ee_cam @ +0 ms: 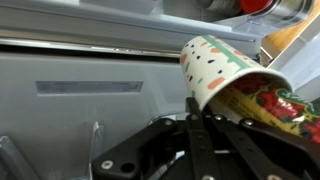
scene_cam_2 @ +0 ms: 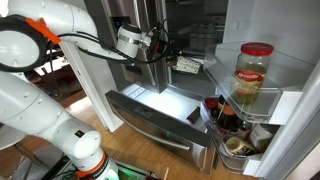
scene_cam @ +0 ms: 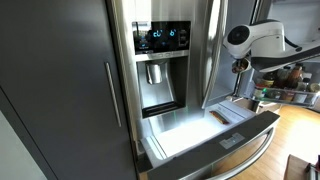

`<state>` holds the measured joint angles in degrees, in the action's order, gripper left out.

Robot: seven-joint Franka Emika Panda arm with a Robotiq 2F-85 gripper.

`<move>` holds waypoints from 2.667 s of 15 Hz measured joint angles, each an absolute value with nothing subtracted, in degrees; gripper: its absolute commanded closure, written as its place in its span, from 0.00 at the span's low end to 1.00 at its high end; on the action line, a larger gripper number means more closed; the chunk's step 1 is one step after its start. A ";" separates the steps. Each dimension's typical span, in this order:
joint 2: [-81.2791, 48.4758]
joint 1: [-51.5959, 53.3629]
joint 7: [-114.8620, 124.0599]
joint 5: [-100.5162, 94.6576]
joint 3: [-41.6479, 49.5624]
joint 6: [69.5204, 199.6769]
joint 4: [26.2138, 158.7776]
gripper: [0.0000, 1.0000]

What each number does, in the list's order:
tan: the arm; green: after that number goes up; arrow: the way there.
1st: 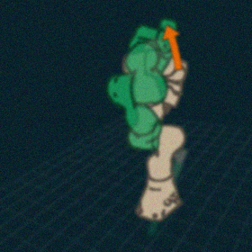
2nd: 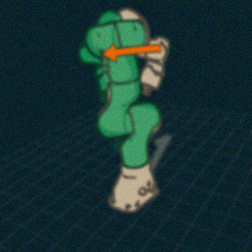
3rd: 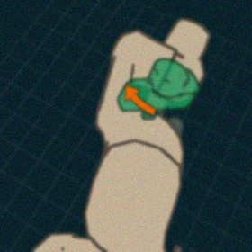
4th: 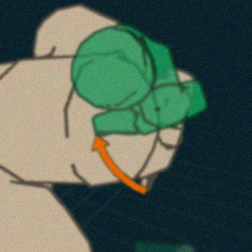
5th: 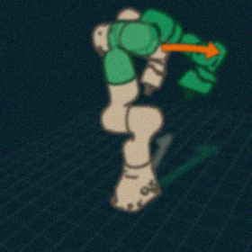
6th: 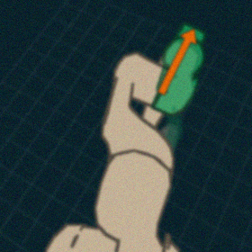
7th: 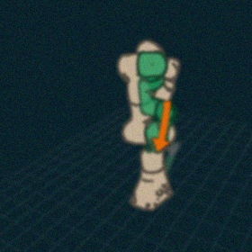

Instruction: Take the candy bar out of the cup

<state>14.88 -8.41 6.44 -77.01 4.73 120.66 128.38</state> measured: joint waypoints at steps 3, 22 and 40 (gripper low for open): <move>14.84 -7.98 6.62 -82.59 4.58 120.65 129.04 0.99; 15.28 -5.97 9.47 -109.07 4.01 114.80 130.65 0.99; 12.62 -5.63 13.04 -82.71 8.45 120.82 127.76 0.99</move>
<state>12.62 -5.63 13.04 -82.71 8.45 120.82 127.76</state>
